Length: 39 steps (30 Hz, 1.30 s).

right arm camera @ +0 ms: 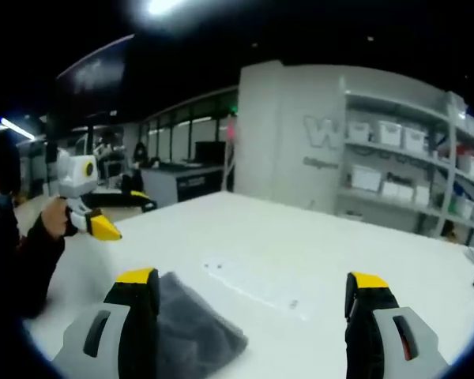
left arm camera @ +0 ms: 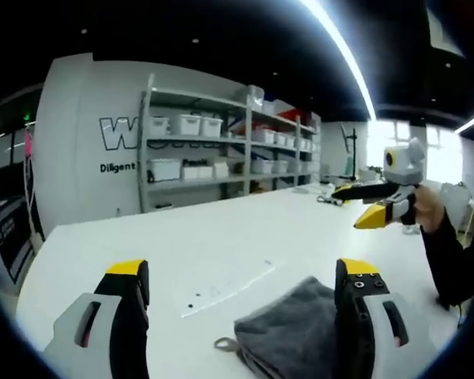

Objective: Open the folded towel by lifting each exposed corner and separating the folded layers until the towel lies flat within the target outline without major curled edges

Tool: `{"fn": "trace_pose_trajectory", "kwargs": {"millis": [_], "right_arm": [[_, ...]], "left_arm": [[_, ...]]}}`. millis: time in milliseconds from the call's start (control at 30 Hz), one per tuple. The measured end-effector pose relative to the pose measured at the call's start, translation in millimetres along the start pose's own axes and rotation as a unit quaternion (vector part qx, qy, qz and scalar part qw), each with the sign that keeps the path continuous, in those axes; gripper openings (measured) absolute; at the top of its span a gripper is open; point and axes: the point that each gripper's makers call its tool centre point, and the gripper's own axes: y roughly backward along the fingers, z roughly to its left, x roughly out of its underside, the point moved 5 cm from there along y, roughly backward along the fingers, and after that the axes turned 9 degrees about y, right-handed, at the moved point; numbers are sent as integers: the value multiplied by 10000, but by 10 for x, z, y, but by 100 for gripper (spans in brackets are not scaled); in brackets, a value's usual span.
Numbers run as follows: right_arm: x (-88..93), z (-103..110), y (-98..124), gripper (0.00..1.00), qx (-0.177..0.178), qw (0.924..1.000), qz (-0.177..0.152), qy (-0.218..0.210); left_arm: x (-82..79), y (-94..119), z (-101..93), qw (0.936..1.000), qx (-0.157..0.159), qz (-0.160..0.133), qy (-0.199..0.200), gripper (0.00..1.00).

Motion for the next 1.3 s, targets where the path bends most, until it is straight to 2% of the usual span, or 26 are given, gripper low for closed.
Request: {"fn": "trace_pose_trajectory", "kwargs": {"millis": [233, 533, 733, 833, 1000, 1167, 1300], "right_arm": [[-14, -15, -79, 100, -31, 10000, 4, 11], [77, -56, -104, 100, -15, 9999, 137, -23], [102, -53, -119, 100, 10, 9998, 173, 10], [133, -40, -134, 100, 2, 9998, 215, 26], [159, -37, -106, 100, 6, 9997, 255, -15], [252, -56, -105, 99, 70, 9992, 296, -254], [338, 63, -166, 99, -86, 9993, 361, 47]], "left_arm": [[13, -48, 32, 9999, 67, 56, 64, 94], [79, -80, 46, 9997, 112, 208, 70, 91], [107, -89, 150, 9999, -10, 149, 56, 93], [152, -92, 190, 9998, -20, 185, 19, 89], [170, -78, 200, 9997, 1, 206, 103, 91], [236, -92, 226, 9995, -4, 301, 60, 100], [364, -117, 289, 9985, 7, 528, 127, 100]]}}
